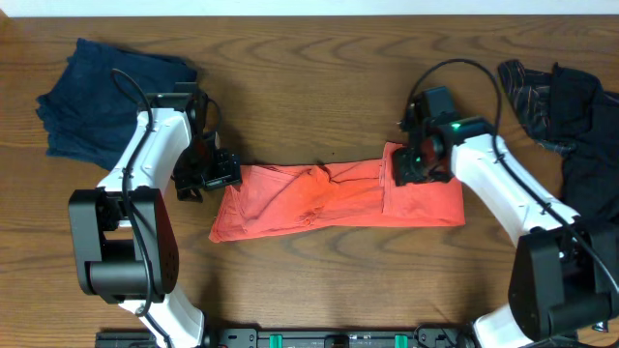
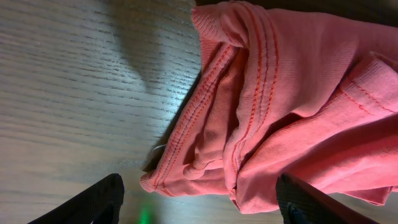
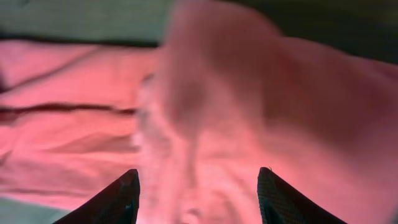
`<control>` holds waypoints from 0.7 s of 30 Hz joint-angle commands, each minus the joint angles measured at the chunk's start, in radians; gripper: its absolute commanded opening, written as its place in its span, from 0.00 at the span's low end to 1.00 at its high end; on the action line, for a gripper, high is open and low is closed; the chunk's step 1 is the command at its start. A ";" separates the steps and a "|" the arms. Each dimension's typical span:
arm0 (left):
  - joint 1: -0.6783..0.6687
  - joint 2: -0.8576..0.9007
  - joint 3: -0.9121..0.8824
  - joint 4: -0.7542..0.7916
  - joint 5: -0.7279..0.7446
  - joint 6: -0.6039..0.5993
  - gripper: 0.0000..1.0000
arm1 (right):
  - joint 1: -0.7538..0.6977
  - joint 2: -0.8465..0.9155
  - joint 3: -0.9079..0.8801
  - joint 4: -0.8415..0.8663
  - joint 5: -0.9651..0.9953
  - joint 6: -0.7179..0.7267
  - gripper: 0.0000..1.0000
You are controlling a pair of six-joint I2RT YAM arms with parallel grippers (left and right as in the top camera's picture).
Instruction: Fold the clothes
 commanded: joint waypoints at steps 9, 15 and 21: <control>0.006 -0.007 -0.001 -0.002 -0.006 -0.006 0.80 | 0.132 0.059 0.010 -0.011 0.056 0.087 0.57; 0.006 -0.007 -0.001 -0.002 -0.006 -0.006 0.80 | 0.153 0.137 0.010 -0.020 0.098 0.141 0.47; 0.006 -0.007 -0.001 -0.002 -0.006 -0.006 0.80 | 0.153 0.140 0.010 -0.059 0.172 0.216 0.04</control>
